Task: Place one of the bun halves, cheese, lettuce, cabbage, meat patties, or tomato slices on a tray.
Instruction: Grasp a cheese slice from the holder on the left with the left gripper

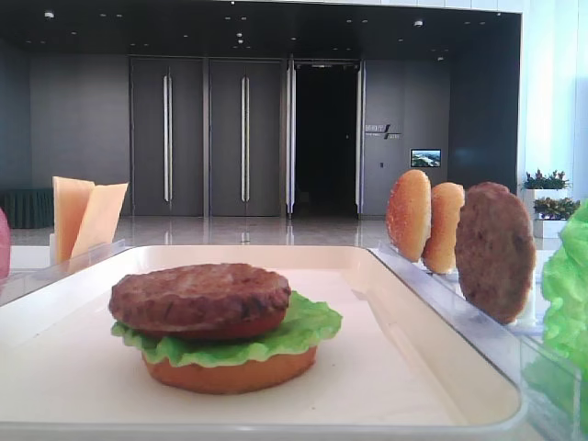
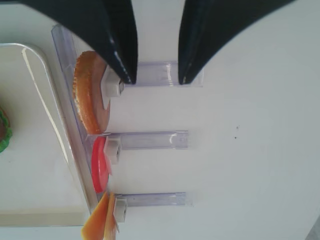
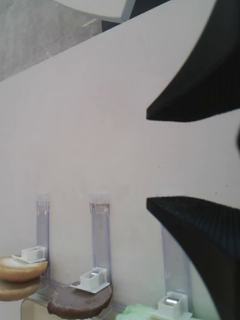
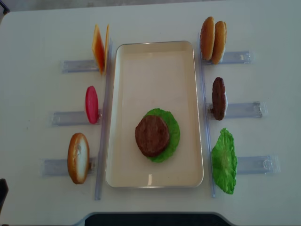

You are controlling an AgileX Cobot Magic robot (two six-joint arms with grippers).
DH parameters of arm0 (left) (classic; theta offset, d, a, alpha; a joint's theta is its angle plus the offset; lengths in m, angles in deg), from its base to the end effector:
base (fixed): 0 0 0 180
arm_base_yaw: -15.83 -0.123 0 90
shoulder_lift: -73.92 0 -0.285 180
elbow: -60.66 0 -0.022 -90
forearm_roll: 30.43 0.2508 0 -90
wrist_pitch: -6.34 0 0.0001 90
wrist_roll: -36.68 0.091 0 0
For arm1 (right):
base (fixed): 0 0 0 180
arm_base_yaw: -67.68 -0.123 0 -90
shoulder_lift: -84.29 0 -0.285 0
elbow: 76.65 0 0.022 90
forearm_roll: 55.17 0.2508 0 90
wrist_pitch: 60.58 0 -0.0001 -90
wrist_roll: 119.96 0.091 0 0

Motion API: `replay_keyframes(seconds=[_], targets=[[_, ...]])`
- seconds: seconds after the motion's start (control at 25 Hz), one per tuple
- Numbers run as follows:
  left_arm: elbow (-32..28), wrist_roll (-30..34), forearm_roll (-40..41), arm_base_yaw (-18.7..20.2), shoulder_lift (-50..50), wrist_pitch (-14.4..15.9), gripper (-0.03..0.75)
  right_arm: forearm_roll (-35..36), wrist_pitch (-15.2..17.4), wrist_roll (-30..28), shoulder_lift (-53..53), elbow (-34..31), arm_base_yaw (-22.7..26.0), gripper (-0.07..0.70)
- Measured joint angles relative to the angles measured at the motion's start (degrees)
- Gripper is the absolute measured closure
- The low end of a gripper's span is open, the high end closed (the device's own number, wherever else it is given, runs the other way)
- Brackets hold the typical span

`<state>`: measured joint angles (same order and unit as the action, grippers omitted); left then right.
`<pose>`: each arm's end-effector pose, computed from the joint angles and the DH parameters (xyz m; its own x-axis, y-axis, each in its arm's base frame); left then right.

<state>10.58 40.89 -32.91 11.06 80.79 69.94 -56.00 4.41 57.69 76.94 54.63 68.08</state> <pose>-0.0061 -0.0041 0.2660 -0.5082 0.0119 -0.8612 -0.0223 0.9994 0.0270 -0.0090 -0.0011 0.2707 -0.5162 -0.0435 -0.8554 -0.0061 0.9989 -0.0471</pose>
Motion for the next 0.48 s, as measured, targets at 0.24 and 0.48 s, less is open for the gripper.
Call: replay_keyframes(seconds=[0.24,0.48], targets=[[0.00,-0.11,-0.05,0.00,0.00,0.00,0.496,0.00,0.00,0.00,0.00,0.00,-0.56,0.272],[0.00,-0.13,-0.05,0.00,0.00,0.00,0.496,0.00,0.00,0.00,0.00,0.00,-0.56,0.272]])
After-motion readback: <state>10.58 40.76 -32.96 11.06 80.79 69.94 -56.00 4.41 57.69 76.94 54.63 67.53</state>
